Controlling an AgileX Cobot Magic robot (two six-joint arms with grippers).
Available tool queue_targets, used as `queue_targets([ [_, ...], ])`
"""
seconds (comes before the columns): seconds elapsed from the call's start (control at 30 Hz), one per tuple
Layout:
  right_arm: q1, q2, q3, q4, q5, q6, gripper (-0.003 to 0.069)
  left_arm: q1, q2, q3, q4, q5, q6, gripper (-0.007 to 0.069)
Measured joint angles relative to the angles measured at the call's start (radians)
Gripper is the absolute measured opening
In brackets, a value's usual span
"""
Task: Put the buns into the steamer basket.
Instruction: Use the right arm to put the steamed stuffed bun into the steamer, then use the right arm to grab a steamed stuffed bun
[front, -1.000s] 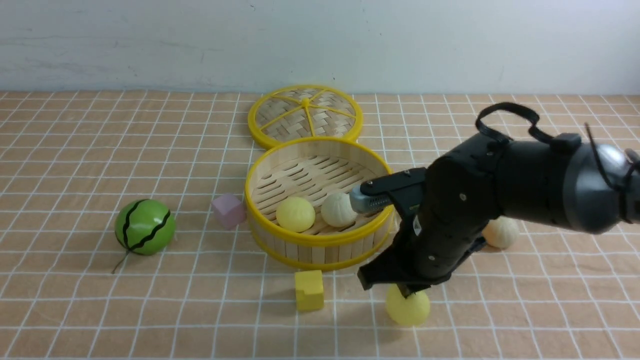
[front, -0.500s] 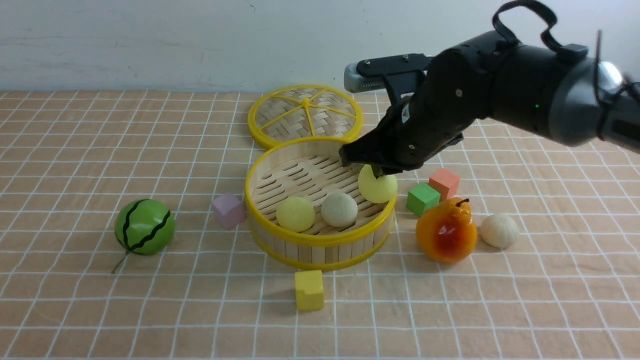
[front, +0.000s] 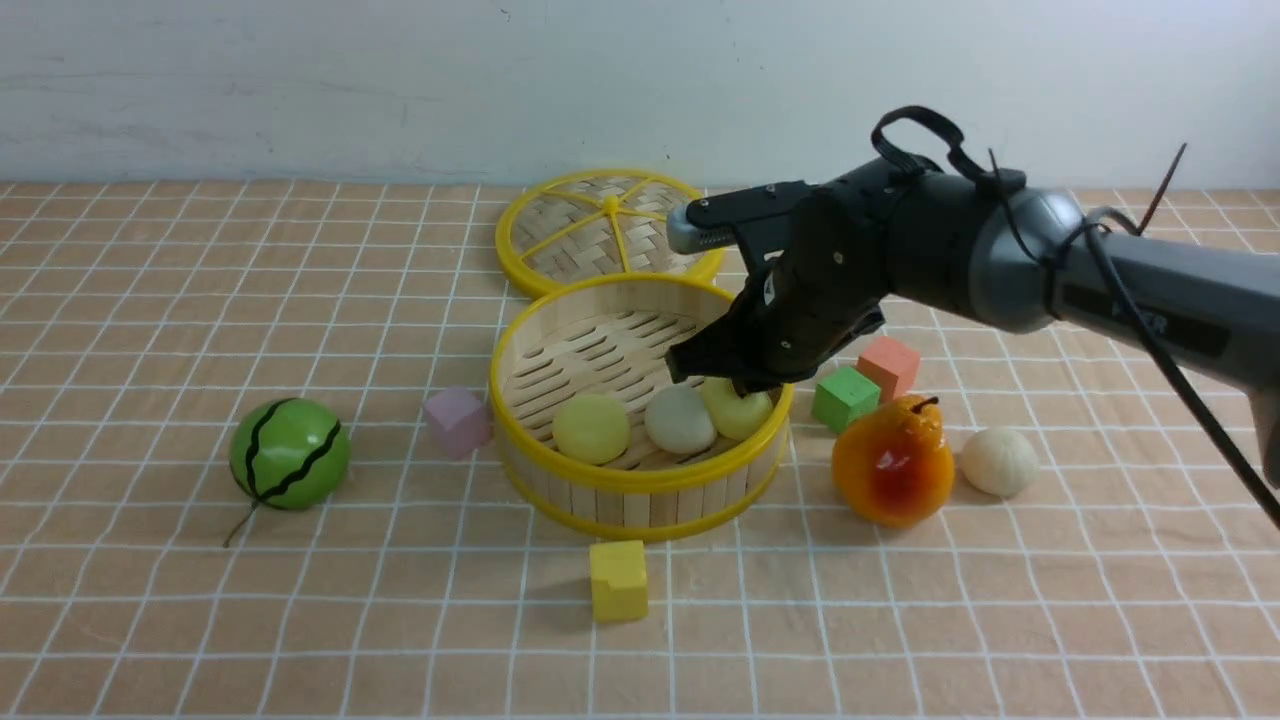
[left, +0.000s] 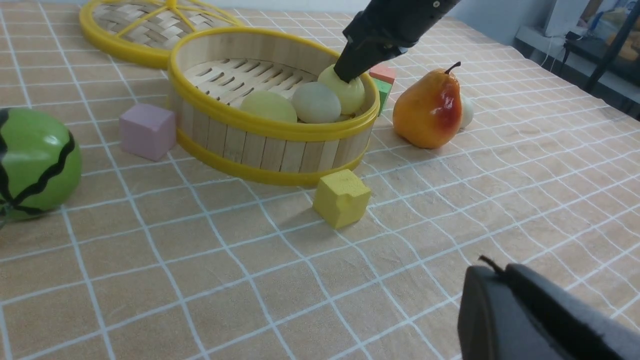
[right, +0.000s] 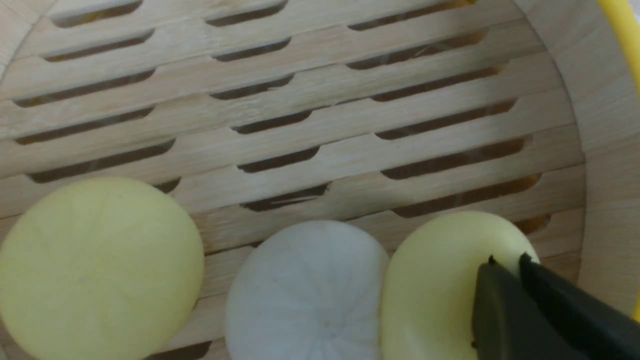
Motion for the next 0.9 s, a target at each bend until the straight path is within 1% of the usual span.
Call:
queue_targets([
  [0.1,0.000,0.012,0.000,-0.009,-0.012,0.000,0.0042,0.000,0.000,0.000,0.000,0.000,0.000,0.0021],
  [0.2,0.000,0.012,-0.011,-0.010,-0.012,0.016,0.0142,0.000,0.000,0.000,0.000,0.000,0.000,0.0024],
  [0.27,0.000,0.001,-0.023,0.002,0.003,0.019,0.0244,0.000,0.000,0.000,0.000,0.000,0.000,0.0026],
  [0.3,0.000,-0.002,-0.026,0.005,0.007,0.019,0.0253,0.000,0.000,0.000,0.000,0.000,0.000,0.0025],
  [0.33,0.000,-0.019,-0.038,0.013,0.037,0.019,0.0328,0.000,0.000,0.000,0.000,0.000,0.000,0.0025],
  [0.4,0.000,-0.060,-0.052,0.020,0.078,0.019,0.0400,0.000,0.000,0.000,0.000,0.000,0.000,0.0025],
  [0.43,0.000,-0.088,-0.055,0.018,0.110,0.014,0.0429,0.000,0.000,0.000,0.000,0.000,0.000,0.0025],
  [0.47,0.000,-0.094,-0.056,0.016,0.116,0.012,0.0438,0.000,0.000,0.000,0.000,0.000,0.000,0.0025],
  [0.5,0.000,-0.138,-0.059,-0.004,0.163,-0.001,0.0459,0.000,0.000,0.000,0.000,0.000,0.000,0.0025],
  [0.53,0.000,-0.183,-0.060,-0.051,0.221,-0.015,0.0465,0.000,0.000,0.000,0.000,0.000,0.000,0.0025],
  [0.57,0.000,-0.195,-0.060,-0.059,0.239,-0.015,0.0464,0.000,0.000,0.000,0.000,0.000,0.000,0.0025],
  [0.6,-0.002,-0.223,-0.056,-0.099,0.281,-0.015,0.0460,0.000,0.000,0.000,0.000,0.000,0.000,0.0025],
  [0.63,-0.019,-0.262,-0.026,-0.167,0.330,-0.001,0.0435,0.000,0.000,0.000,0.000,0.000,0.000,0.0025],
  [0.7,-0.054,-0.294,0.030,-0.206,0.360,0.032,0.0395,0.000,0.000,0.000,0.000,0.000,0.000,0.0025],
  [0.73,-0.069,-0.305,0.065,-0.215,0.364,0.051,0.0379,0.000,0.000,0.000,0.000,0.000,0.000,0.0025],
  [0.77,-0.101,-0.314,0.125,-0.218,0.360,0.072,0.0345,0.000,0.000,0.000,0.000,0.000,0.000,0.0027],
  [0.83,-0.147,-0.318,0.194,-0.201,0.340,0.095,0.0302,0.000,0.000,0.000,0.000,0.000,0.000,0.0027],
  [0.9,-0.192,-0.316,0.269,-0.139,0.300,0.099,0.0267,0.000,0.000,0.000,0.000,0.000,0.000,0.0027],
])
